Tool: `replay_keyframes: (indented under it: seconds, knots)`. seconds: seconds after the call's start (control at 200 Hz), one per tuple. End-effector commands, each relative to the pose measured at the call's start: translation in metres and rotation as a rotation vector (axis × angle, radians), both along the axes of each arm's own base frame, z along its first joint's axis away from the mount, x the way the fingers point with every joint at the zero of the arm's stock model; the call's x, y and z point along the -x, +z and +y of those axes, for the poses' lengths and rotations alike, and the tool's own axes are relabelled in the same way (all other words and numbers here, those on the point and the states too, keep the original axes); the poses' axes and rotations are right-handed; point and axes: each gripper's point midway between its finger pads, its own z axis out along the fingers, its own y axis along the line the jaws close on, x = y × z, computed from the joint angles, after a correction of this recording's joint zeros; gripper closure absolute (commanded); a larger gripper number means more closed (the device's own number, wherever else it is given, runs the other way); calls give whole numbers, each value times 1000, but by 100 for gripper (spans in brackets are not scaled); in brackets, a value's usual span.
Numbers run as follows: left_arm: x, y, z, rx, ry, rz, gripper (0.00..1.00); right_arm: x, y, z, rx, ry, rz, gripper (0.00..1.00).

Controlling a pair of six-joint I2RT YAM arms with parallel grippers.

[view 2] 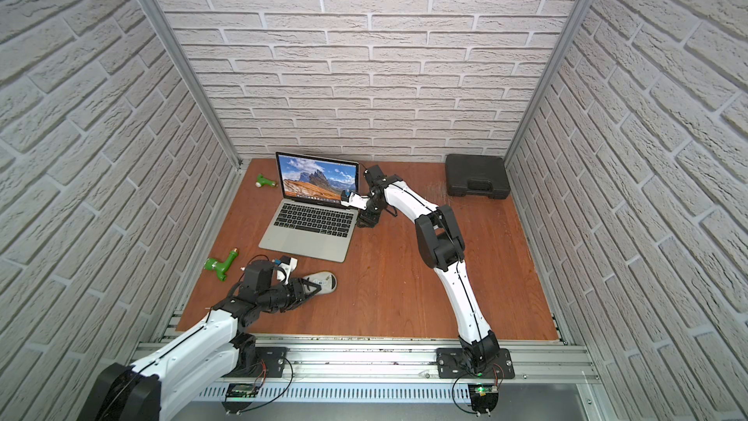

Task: Remove the wireless mouse receiver from the laptop
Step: Place the mouse at the center of the board.

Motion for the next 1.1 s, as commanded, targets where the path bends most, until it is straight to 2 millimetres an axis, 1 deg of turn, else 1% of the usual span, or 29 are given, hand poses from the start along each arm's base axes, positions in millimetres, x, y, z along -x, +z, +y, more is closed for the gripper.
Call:
replay_keyframes:
  seconds: [0.0, 0.115, 0.2, 0.37, 0.46, 0.565, 0.745, 0.845, 1.095]
  knots:
    - [-8, 10, -5, 13, -38, -50, 100, 10, -8, 2, 87, 28, 8, 33]
    - [-11, 6, -6, 5, -39, -49, 100, 9, -12, 12, 76, 35, 16, 33]
    - [-13, 6, -7, 3, -42, -45, 100, 6, -17, 14, 100, 31, 16, 33]
    - [-15, 6, -7, -4, -45, -50, 100, 6, -19, 21, 101, 47, 4, 35]
    - [-15, 5, -6, -8, -46, -51, 100, 7, -20, 22, 95, 47, 9, 41]
    - [-14, 2, -5, -13, -44, -49, 100, 8, -19, 26, 74, 50, 15, 50]
    - [-13, 2, -5, -12, -41, -50, 100, 7, -16, 33, 56, 58, -8, 54]
    - [-13, 1, -5, -12, -43, -46, 100, 8, -14, 37, 38, 67, -10, 61]
    - [-12, 0, -4, -16, -40, -44, 100, 10, -16, 42, 21, 68, -1, 73]
